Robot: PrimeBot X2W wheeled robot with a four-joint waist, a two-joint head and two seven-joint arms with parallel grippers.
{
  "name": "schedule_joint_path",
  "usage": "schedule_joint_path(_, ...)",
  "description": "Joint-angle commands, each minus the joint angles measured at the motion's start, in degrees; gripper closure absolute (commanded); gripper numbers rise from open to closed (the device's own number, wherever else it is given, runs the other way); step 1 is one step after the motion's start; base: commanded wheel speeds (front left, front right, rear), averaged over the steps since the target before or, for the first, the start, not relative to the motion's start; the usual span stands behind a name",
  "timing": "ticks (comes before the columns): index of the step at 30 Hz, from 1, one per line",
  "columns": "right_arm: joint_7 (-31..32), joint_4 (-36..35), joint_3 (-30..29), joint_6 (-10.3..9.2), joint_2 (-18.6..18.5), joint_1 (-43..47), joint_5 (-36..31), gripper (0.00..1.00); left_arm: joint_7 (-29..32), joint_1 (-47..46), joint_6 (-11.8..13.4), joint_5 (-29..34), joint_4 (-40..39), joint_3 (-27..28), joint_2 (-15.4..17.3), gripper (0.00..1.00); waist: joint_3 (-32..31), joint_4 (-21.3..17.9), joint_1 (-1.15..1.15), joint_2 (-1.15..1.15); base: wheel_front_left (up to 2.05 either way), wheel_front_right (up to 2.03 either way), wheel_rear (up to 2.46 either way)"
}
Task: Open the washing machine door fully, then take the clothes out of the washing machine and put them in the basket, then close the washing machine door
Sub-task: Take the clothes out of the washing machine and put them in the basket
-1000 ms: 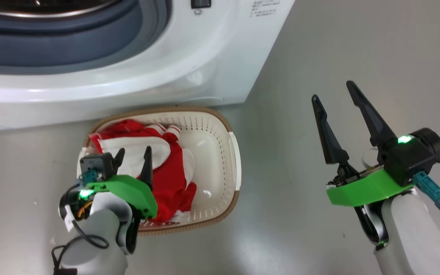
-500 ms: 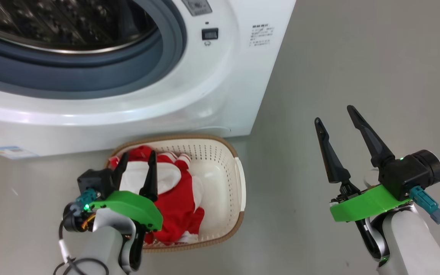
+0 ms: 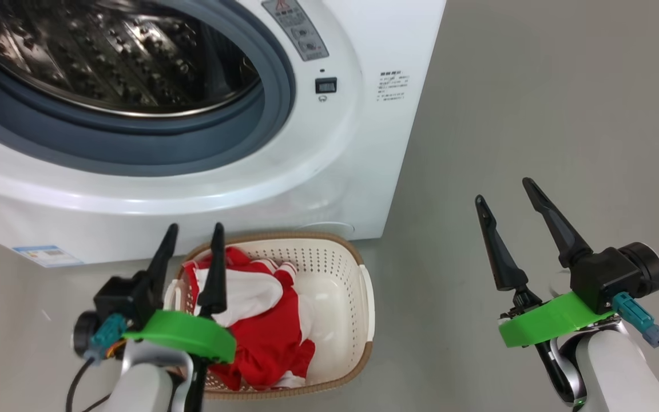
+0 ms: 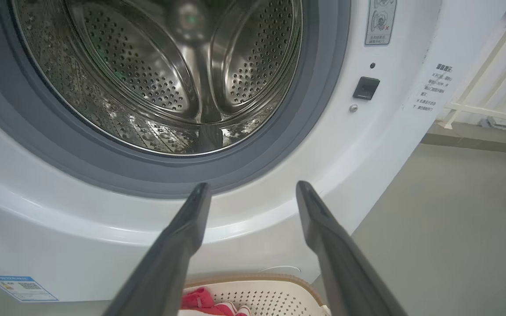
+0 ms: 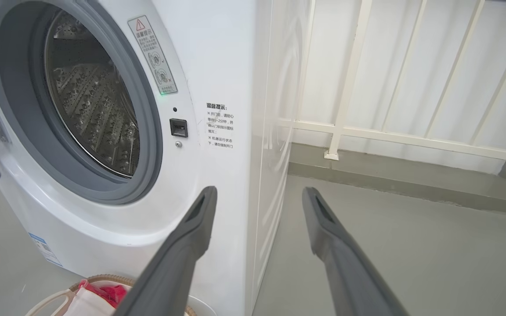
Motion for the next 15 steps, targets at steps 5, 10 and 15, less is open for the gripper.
schedule_joint_path(5, -0.36, -0.93, 0.09, 0.20, -0.29, 1.14, -0.71, 0.00, -0.70, 3.16, 1.67, 2.97, -5.91, 2.79, 2.37, 0.00, -2.23, 0.24, 0.00, 0.00, 0.00, 0.00, 0.00)
schedule_joint_path(10, -0.36, -0.77, -0.99, 0.20, -0.06, 2.34, -1.08, 0.00, -0.70, 5.58, 2.40, 4.22, -9.24, 3.82, 3.06, 0.00, -3.84, 0.08, 0.00, 0.00, 0.00, 0.00, 0.00)
schedule_joint_path(15, -0.36, -0.72, -1.99, 0.20, 0.19, 3.94, -1.44, 0.00, -0.70, 7.97, 2.69, 4.48, -10.87, 4.82, 3.73, 0.00, -5.82, -0.17, 0.00, 0.00, 0.00, 0.00, 0.00)
